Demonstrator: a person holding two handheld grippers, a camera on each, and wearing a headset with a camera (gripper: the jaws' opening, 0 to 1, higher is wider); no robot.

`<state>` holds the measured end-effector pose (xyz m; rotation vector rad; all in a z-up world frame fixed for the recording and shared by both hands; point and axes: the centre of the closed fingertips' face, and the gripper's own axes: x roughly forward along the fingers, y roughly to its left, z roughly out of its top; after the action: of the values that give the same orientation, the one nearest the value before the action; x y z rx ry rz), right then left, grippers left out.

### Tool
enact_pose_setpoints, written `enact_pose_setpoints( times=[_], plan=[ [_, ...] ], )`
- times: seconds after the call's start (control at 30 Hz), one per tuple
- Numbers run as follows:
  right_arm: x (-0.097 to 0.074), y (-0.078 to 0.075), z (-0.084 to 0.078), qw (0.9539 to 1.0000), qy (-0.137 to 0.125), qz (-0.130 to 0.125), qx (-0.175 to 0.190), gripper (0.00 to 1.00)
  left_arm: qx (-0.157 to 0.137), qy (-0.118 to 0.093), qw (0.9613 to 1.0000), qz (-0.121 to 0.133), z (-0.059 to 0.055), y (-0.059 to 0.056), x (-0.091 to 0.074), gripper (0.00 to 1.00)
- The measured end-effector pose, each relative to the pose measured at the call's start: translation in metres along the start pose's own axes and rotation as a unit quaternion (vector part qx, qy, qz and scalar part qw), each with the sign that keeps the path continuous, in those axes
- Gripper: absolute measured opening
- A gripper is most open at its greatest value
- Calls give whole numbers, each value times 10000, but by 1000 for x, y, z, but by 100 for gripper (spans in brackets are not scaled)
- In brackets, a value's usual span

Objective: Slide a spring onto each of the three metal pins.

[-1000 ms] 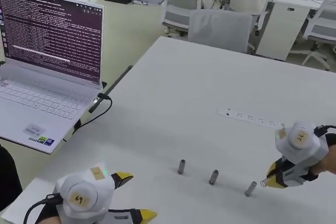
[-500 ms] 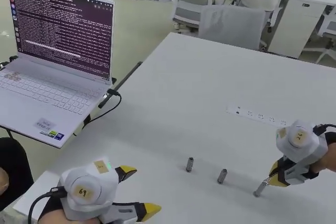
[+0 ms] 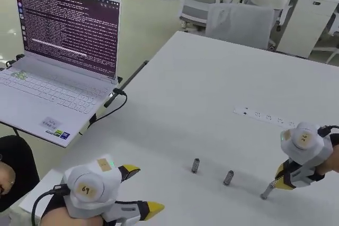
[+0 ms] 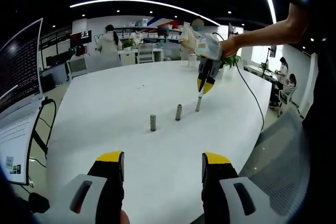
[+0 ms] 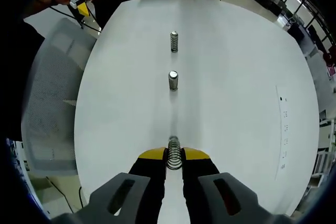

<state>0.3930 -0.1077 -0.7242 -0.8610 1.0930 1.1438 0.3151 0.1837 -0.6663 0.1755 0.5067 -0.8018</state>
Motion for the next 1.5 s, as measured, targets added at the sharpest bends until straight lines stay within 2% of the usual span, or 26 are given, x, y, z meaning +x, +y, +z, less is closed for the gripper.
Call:
enact_pose_setpoints(
  times=[0.63, 1.07, 1.5],
  plan=[
    [14, 1, 0, 9993, 267, 107, -238, 9, -32, 13, 10000, 12, -2, 1, 0, 54],
    [34, 3, -4, 9975, 543, 155, -418, 9, -48, 11, 10000, 18, -2, 0, 0, 54],
    [47, 2, -8, 9981, 549, 118, -241, 9, -41, -33, 10000, -4, 4, -1, 4, 54]
  ],
)
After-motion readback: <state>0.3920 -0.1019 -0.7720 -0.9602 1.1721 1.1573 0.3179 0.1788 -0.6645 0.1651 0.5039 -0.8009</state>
